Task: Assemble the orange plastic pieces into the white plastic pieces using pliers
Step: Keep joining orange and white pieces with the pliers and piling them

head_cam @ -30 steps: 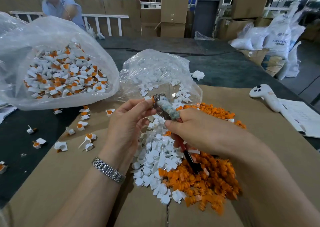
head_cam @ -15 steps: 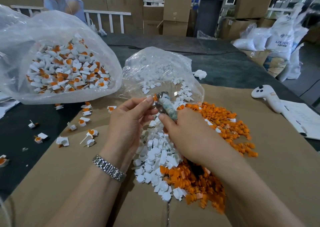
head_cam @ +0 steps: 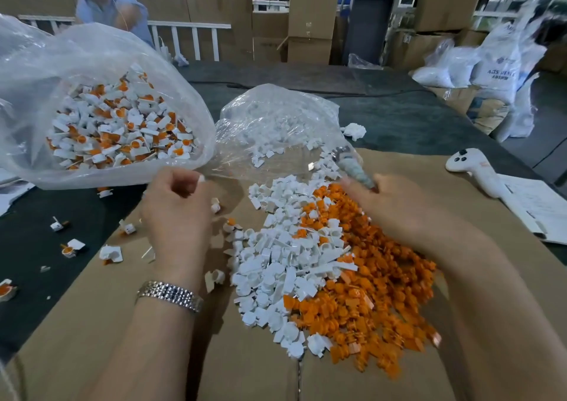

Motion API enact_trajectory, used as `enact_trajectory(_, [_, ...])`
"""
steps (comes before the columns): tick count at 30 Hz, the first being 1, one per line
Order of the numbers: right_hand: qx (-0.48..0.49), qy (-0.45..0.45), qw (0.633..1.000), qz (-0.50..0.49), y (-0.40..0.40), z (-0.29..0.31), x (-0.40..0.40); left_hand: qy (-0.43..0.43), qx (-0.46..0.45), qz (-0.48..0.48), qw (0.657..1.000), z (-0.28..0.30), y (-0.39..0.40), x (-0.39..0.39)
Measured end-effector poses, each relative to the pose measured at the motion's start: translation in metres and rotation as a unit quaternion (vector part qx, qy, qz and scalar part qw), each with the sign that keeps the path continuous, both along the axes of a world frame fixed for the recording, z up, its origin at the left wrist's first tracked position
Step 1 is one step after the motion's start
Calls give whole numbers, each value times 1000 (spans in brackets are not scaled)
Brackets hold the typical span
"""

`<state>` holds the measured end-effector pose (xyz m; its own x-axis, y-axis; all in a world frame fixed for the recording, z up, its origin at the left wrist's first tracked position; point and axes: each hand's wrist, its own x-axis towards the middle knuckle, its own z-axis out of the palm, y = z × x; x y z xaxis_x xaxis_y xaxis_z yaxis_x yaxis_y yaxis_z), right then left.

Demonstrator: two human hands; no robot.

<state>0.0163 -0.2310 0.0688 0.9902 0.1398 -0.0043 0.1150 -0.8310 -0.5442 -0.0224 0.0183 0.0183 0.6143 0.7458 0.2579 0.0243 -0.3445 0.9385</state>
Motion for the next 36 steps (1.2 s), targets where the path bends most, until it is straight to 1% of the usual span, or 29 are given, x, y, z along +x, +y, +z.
enact_trajectory(2, [-29, -8, 999, -32, -14, -14, 11, 53, 92, 28, 994, 1, 1, 1])
enact_trajectory(3, [-50, -1, 998, -45, -20, -21, 16, 67, 129, 13, 989, 2, -2, 0])
enact_trajectory(4, [-72, 8, 996, -54, -24, -28, 18, 70, 158, -18, 985, 3, -4, 0])
enact_trajectory(6, [-103, 15, 993, -64, -27, -38, 19, 89, 200, -121, 968, 4, -10, -1])
enact_trajectory(8, [-133, 16, 989, -68, -27, -41, 17, 157, 219, -238, 933, 3, -9, -3])
enact_trajectory(9, [-153, 17, 986, -69, -26, -42, 15, 190, 222, -279, 915, 4, -7, -4])
enact_trajectory(11, [-188, 21, 979, -79, -24, -42, 13, 230, 229, -323, 889, 4, -1, -6])
enact_trajectory(13, [-206, 26, 974, -86, -22, -44, 13, 260, 248, -341, 869, 4, 2, -6])
enact_trajectory(15, [-211, 24, 973, -86, -20, -46, 13, 280, 268, -334, 859, 4, 0, -5])
enact_trajectory(18, [-213, 15, 974, -80, -18, -49, 12, 289, 290, -300, 862, 2, -3, -3])
enact_trajectory(21, [-219, 16, 973, -71, -18, -50, 11, 256, 293, -279, 878, -1, -4, -2])
enact_trajectory(23, [-220, 22, 973, -63, -19, -50, 10, 229, 277, -257, 897, -3, -6, 0])
enact_trajectory(26, [-167, 10, 985, -52, -21, -44, 7, 192, 245, -224, 923, -5, -9, 2])
enact_trajectory(28, [-131, -45, 990, -28, -21, -37, 5, 150, 184, -227, 945, -4, -11, 3])
enact_trajectory(30, [-120, -86, 989, 13, -19, -32, 3, 99, 79, -258, 958, -2, -15, 2])
enact_trajectory(32, [-146, -84, 984, 49, -16, -31, 1, 86, -19, -301, 949, -1, -19, 0])
enact_trajectory(34, [-192, -79, 976, 71, -12, -35, -1, 103, -78, -329, 935, 0, -22, -1])
enact_trajectory(36, [-228, -90, 966, 79, -9, -39, 0, 97, -166, -347, 918, 1, -23, 1])
